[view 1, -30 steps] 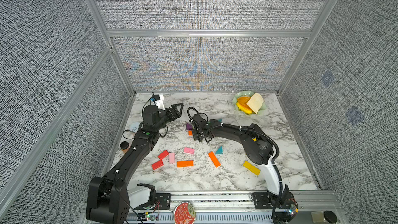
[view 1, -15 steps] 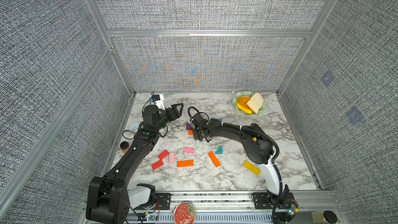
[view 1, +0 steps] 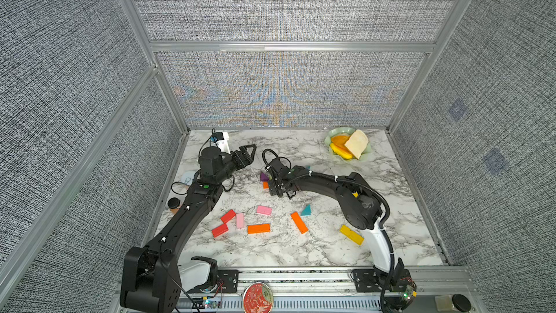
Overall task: Assemble a carrot with building blocks
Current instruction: Assemble the building block at the center of the board.
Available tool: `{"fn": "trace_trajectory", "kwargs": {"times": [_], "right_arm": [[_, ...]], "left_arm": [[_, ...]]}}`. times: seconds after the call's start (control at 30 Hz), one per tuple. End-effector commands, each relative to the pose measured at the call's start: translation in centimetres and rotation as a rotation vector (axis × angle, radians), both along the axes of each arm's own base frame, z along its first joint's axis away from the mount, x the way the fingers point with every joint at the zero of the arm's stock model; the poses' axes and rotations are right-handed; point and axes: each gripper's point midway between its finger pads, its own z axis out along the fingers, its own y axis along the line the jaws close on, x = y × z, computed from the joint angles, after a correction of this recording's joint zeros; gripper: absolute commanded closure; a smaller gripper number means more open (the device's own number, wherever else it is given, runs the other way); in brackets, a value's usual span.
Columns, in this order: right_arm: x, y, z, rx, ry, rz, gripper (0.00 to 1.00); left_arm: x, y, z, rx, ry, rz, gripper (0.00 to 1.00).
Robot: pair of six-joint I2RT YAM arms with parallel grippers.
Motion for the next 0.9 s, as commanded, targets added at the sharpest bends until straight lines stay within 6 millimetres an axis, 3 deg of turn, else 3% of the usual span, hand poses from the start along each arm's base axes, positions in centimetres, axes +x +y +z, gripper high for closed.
{"fn": "trace_trajectory", "kwargs": {"times": [0.0, 0.87], "right_arm": [[-0.11, 0.17, 0.08, 0.007, 0.004, -0.007, 0.22], [0.26, -0.22, 0.03, -0.012, -0.004, -0.023, 0.20]], "left_arm": [[0.01, -0.09, 0.66, 0.002, -0.022, -0.009, 0.15], [-0.01, -0.20, 0.62, -0.001, -0.021, -0.013, 0.15]]}}
